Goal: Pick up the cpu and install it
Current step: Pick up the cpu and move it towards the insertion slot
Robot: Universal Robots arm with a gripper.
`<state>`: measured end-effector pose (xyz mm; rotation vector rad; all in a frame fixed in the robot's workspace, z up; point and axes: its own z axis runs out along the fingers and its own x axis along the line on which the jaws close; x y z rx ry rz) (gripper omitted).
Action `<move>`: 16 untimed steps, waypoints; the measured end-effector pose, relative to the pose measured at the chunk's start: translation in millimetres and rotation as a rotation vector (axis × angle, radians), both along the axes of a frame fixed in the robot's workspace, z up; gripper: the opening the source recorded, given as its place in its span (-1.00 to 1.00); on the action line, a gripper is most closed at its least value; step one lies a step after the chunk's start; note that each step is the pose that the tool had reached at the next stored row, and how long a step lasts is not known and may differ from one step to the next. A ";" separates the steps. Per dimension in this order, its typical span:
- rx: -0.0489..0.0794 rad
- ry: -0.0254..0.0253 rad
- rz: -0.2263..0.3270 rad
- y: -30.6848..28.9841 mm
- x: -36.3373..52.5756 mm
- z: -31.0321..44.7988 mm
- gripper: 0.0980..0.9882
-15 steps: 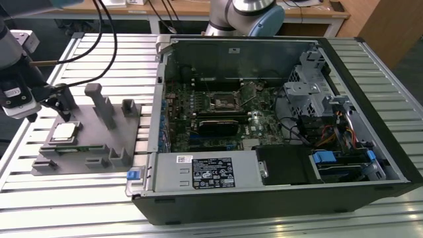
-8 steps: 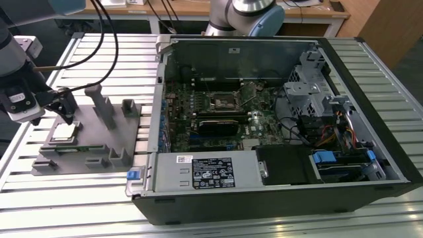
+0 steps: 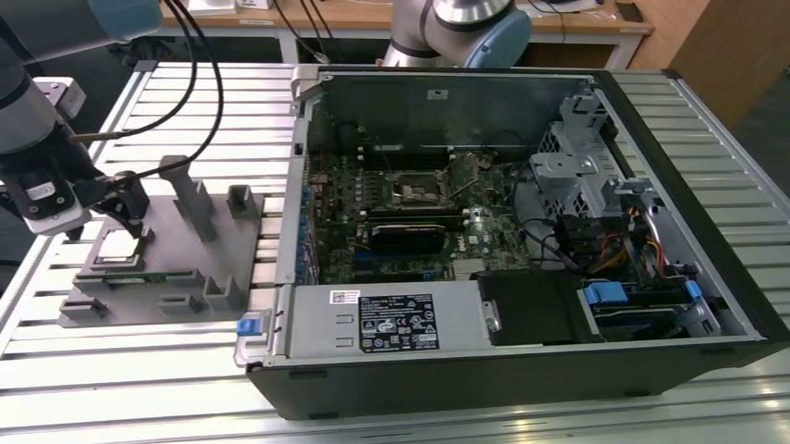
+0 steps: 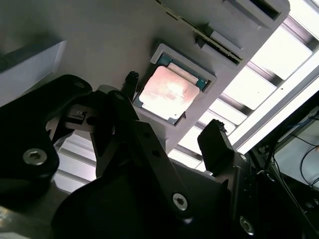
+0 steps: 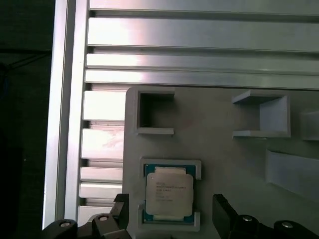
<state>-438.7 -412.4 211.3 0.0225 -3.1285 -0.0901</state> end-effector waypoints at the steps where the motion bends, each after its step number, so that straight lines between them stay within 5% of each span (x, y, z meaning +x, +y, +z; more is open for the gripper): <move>1: 0.000 -0.0020 0.000 0.0 0.0 -1.4 0.49; 16: 0.000 -0.0100 0.000 0.1 -2.9 -19.4 0.49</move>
